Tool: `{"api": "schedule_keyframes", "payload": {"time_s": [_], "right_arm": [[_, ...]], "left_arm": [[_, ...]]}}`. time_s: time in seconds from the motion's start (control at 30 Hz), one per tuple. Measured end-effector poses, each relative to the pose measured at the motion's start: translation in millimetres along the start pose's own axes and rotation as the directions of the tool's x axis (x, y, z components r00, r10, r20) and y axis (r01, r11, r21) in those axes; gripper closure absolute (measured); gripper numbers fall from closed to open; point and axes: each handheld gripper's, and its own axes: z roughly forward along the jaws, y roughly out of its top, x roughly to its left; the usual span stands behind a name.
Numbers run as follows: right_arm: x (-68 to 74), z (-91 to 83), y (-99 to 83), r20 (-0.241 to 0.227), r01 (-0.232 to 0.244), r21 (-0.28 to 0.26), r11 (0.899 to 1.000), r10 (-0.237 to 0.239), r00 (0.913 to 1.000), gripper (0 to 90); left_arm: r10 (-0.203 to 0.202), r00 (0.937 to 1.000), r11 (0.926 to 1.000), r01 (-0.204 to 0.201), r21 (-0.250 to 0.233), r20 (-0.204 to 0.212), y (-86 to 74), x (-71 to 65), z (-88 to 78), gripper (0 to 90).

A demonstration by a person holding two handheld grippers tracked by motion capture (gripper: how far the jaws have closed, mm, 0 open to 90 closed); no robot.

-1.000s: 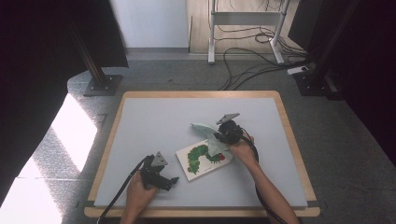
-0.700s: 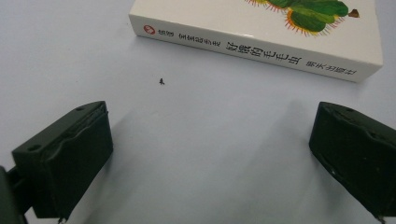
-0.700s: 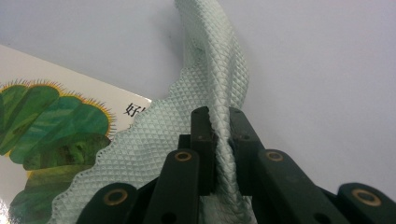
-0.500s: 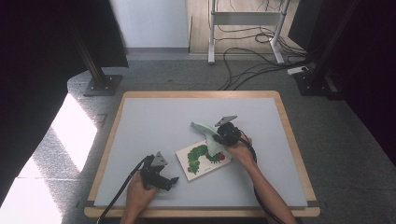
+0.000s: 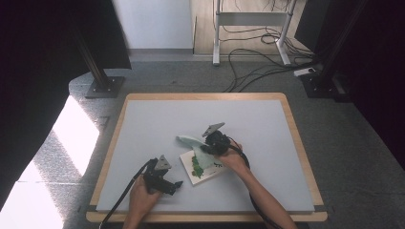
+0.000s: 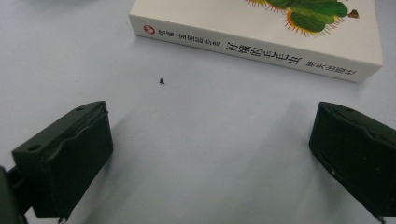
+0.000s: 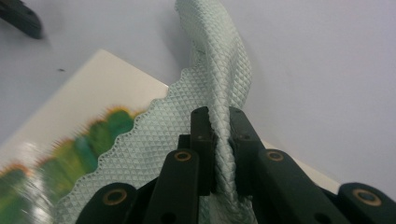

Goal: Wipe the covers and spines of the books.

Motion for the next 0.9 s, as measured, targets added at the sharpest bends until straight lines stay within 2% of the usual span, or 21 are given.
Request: {"api": "schedule_keyframes", "payload": {"time_s": [0.13,0.2,0.4,0.5,0.67,0.9], "right_arm": [[14.5,6.7,8.6,-0.025,0.031,-0.002,1.0,-0.031,0.9992,81.5],[16.9,7.8,9.9,-0.029,0.034,-0.003,0.999,-0.034,0.999,81.5],[37.5,16.2,20.9,-0.082,0.068,-0.006,0.998,-0.068,0.9944,81.4],[48.6,20.3,27.2,-0.091,0.09,0.0,0.996,-0.09,0.9918,81.4],[54.2,21.7,29.4,-0.093,0.1,0.003,0.995,-0.1,0.9906,81.3],[61.7,14.6,20.9,-0.121,0.105,-0.004,0.994,-0.105,0.9871,81.3]], "left_arm": [[0.0,1.0,1.0,0.0,0.0,0.0,0.0,0.0,0.0,0.0],[-0.001,1.0,1.0,0.001,-0.002,0.002,0.0,0.0,0.1,0.0],[0.002,1.0,1.0,-0.002,0.001,0.0,0.0,0.1,-0.1,0.0],[0.004,1.0,1.0,-0.004,0.002,-0.002,0.0,0.1,-0.2,0.0],[0.003,1.0,1.0,-0.003,0.002,-0.002,0.0,0.0,-0.2,0.0],[0.003,1.0,1.0,-0.003,0.002,-0.001,0.0,0.0,-0.2,0.0]]}}
